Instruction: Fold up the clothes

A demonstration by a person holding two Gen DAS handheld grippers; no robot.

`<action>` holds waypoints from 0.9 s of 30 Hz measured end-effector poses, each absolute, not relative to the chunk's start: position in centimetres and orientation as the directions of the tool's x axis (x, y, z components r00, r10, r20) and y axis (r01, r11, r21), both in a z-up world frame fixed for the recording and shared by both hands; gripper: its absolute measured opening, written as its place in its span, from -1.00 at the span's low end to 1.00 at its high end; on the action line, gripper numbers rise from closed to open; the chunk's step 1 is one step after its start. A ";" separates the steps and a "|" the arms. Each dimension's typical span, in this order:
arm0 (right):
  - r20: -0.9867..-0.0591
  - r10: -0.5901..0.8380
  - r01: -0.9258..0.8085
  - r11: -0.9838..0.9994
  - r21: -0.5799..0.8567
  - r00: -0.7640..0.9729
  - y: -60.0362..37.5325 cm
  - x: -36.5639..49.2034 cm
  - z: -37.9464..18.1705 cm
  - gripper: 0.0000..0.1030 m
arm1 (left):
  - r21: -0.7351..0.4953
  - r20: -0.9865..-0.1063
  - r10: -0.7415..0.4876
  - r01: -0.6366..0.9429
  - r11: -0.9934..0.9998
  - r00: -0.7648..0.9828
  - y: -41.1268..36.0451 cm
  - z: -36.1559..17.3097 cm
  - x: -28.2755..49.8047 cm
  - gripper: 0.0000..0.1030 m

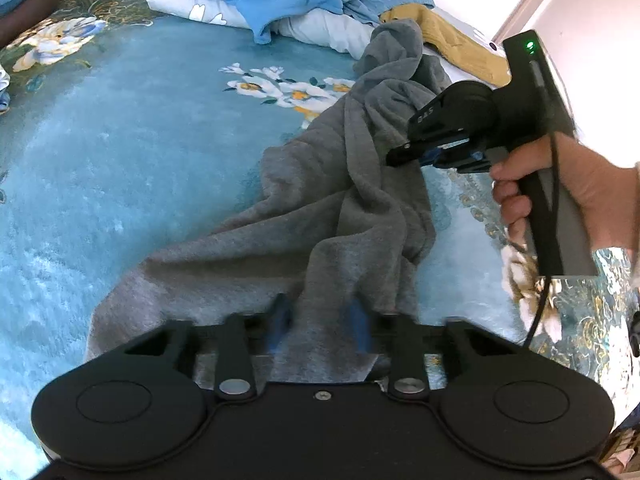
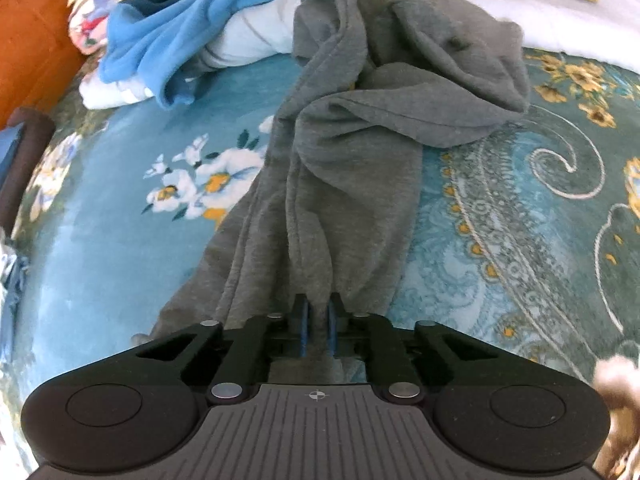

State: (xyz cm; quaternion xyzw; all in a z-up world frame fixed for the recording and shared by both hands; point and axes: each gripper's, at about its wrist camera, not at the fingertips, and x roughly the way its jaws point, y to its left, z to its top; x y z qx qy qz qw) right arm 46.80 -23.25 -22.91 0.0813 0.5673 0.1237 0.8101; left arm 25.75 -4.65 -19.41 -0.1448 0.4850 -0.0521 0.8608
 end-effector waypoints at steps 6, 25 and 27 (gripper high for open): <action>-0.895 0.233 -0.074 0.972 0.221 0.380 -23.2 44.8 -20.7 -0.92 | -0.257 -0.803 -0.177 -0.063 0.964 0.570 -2.4 -18.8 24.7 -1.00; -0.886 0.042 0.219 0.962 0.160 0.461 -30.5 31.3 -16.1 -0.94 | -0.172 -0.740 -0.051 -0.116 0.978 0.671 8.6 -15.7 23.9 -1.00; -0.891 0.041 0.249 0.953 0.170 0.453 -31.1 29.7 -16.5 -0.94 | -0.173 -0.744 -0.053 -0.115 0.978 0.666 9.1 -15.8 24.0 -1.00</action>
